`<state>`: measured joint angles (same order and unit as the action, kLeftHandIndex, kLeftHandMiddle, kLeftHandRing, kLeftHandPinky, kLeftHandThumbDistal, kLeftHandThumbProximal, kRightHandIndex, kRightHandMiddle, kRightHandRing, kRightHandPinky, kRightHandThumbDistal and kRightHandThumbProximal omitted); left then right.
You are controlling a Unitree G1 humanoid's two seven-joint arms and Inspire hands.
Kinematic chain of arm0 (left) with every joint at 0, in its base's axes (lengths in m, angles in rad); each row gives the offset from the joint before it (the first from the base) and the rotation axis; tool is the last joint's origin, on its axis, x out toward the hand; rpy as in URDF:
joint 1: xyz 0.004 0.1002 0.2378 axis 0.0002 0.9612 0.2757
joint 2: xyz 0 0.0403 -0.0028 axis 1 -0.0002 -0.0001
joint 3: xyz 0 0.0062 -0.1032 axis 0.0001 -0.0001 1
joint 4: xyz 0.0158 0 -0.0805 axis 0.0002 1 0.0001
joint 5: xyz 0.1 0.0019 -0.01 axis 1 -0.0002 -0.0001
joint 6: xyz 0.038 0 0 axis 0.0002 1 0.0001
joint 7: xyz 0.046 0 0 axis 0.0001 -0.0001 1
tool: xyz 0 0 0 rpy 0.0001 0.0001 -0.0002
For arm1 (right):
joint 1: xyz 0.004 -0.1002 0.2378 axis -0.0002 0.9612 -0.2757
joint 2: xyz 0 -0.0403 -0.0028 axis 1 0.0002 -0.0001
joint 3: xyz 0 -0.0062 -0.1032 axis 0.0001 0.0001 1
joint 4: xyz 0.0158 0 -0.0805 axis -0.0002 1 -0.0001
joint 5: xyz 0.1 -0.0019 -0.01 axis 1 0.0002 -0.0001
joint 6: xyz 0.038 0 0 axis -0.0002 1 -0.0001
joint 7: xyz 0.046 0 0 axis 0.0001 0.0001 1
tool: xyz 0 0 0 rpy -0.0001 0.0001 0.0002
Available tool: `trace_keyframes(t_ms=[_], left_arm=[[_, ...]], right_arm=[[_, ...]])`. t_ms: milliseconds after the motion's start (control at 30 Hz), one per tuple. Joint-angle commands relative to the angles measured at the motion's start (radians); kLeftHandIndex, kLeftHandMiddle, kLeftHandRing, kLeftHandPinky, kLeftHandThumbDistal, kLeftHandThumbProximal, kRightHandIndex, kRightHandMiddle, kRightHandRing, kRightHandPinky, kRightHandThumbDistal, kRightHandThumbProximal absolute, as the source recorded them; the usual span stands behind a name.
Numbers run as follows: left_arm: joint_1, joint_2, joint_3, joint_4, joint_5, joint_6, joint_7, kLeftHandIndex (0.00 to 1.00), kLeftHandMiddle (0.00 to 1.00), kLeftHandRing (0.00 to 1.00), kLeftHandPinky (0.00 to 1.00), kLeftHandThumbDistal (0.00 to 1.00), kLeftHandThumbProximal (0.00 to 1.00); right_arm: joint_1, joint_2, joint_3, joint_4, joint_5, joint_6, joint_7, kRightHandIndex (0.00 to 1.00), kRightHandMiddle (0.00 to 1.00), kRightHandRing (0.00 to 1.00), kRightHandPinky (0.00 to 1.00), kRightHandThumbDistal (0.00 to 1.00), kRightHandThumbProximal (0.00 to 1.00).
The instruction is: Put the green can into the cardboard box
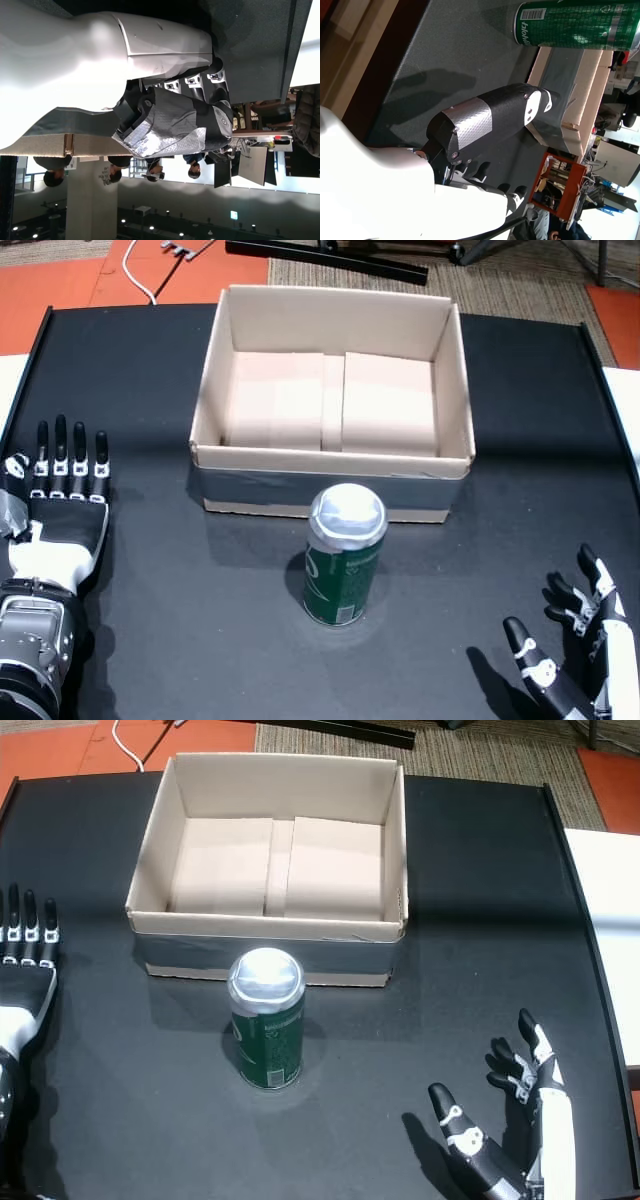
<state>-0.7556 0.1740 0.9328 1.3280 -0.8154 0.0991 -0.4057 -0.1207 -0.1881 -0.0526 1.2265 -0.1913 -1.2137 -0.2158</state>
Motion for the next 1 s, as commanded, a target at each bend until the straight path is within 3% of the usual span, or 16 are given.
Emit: trace_keyframes(t_ms=[0,167,300,433,533,633,800,967], left_arm=[[0.036,0.000,-0.004,0.019,0.017,-0.003,0.022,0.51,0.52,0.61,0.71,0.00,0.48],[0.035,0.000,-0.004,0.019,0.016,-0.001,0.023,0.49,0.51,0.62,0.72,0.00,0.48],[0.035,0.001,-0.005,0.018,0.017,0.001,0.021,0.49,0.52,0.63,0.75,0.00,0.50],[0.035,0.000,-0.009,0.018,0.021,-0.002,0.025,0.48,0.51,0.62,0.74,0.00,0.51],[0.036,-0.002,-0.008,0.018,0.018,0.000,0.014,0.50,0.52,0.63,0.76,0.00,0.51],[0.037,-0.007,-0.004,0.018,0.013,0.002,0.005,0.51,0.54,0.65,0.74,0.00,0.49],[0.035,-0.011,-0.002,0.018,0.012,0.000,0.011,0.52,0.54,0.65,0.76,0.00,0.48],[0.037,-0.016,-0.002,0.018,0.013,-0.003,0.004,0.51,0.54,0.64,0.74,0.00,0.47]], right_arm=[[0.019,0.004,0.008,0.014,-0.008,0.024,0.014,0.72,0.86,0.91,1.00,0.91,0.53],[0.019,0.005,0.005,0.014,0.000,0.026,0.022,0.73,0.87,0.91,1.00,0.91,0.48],[0.019,0.005,0.005,0.015,-0.001,0.025,0.019,0.73,0.86,0.91,1.00,0.92,0.53],[0.020,0.007,0.002,0.015,0.014,0.023,0.042,0.73,0.87,0.91,1.00,0.91,0.48],[0.022,0.000,0.008,0.013,0.002,0.017,0.033,0.73,0.87,0.91,1.00,0.90,0.52],[0.012,-0.003,0.009,0.025,0.017,0.021,0.077,0.74,0.87,0.91,1.00,0.96,0.59],[-0.010,0.006,0.014,0.024,0.080,0.017,0.240,0.77,0.91,0.95,1.00,1.00,0.58],[-0.043,-0.009,0.065,-0.010,0.029,0.058,0.257,0.80,0.91,0.94,1.00,1.00,0.61]])
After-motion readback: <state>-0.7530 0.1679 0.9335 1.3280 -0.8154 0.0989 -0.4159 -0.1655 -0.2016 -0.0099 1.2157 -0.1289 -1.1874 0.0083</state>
